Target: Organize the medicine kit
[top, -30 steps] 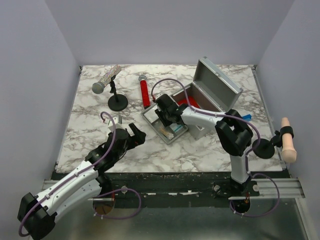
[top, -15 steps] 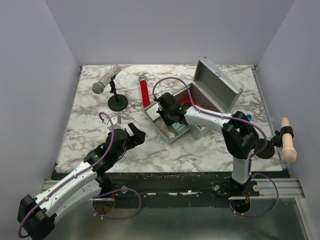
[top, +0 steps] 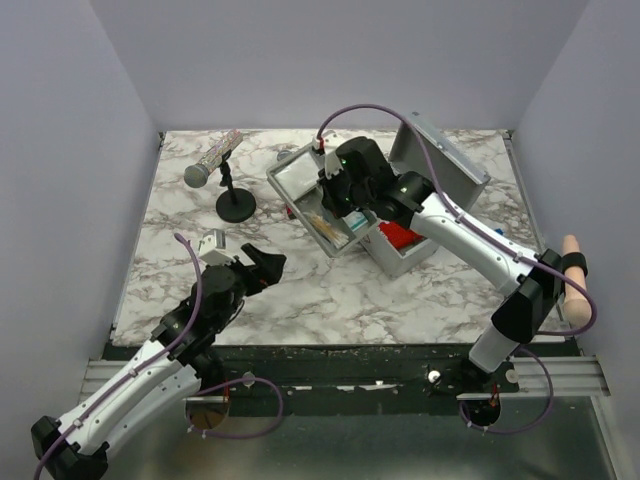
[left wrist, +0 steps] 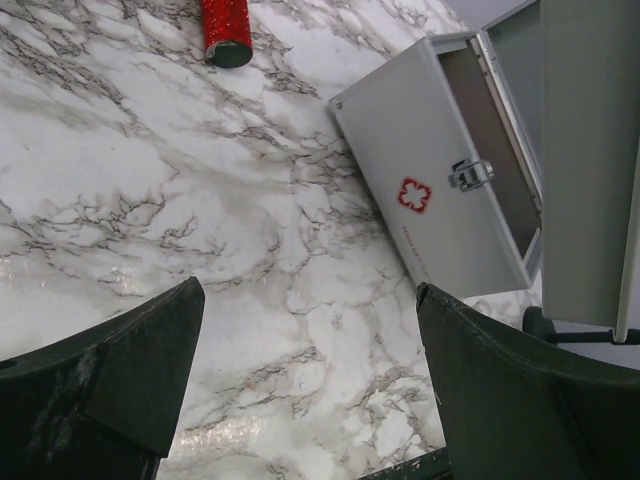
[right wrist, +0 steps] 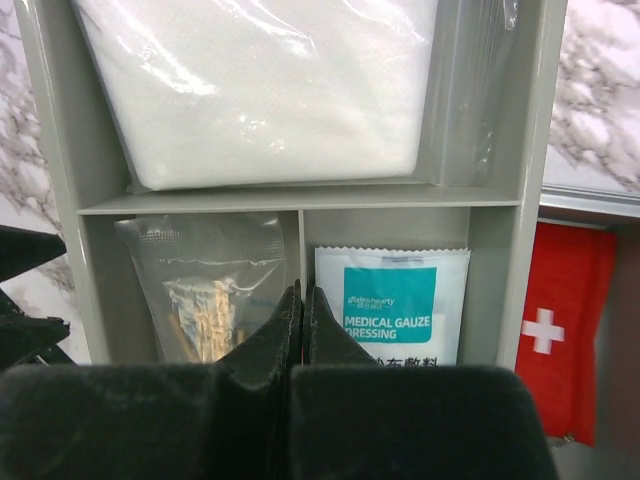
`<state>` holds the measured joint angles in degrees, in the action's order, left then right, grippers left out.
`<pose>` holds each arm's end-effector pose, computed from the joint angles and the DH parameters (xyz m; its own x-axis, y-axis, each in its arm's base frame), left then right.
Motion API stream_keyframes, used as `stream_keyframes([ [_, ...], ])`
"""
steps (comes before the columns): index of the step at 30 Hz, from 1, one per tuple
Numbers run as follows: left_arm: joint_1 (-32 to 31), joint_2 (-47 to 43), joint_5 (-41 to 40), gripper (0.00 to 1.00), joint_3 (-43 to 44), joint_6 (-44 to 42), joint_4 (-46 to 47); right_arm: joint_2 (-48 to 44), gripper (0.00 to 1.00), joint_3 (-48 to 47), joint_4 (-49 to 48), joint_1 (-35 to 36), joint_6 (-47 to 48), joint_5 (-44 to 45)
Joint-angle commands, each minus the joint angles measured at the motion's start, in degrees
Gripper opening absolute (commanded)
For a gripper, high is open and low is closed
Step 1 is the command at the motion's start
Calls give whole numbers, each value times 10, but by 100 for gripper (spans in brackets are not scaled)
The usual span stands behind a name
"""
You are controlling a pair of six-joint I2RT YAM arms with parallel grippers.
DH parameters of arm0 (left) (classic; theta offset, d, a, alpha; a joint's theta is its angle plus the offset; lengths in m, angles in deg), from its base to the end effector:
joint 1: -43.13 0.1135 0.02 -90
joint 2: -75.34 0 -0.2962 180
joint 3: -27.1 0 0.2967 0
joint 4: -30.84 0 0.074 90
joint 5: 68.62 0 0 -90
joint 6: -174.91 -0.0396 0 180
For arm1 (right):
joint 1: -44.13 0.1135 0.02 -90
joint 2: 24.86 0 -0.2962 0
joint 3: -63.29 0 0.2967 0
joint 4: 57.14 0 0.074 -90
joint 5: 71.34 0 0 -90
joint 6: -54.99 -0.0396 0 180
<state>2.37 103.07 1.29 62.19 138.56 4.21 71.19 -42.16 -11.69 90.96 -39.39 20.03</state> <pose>0.1278 -0.0922 0.2526 -0.4442 -0.6157 -0.6508 0.0165 0.7207 -0.6931 0.2988 0.3172 0.3897 -0.4561 -0.3746 -0.8072 -0.6831 0.7288 0.0477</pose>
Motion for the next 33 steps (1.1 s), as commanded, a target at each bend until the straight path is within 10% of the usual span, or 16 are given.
stream_keyframes([
  [1, -3, -10, -13, 98, -9, 5, 12, -16, 1, -54, 92, -1, 22, 59],
  [33, -2, 59, 37, 98, -21, 2, 43, 5, 1, 109, 52, -163, 162, 106],
])
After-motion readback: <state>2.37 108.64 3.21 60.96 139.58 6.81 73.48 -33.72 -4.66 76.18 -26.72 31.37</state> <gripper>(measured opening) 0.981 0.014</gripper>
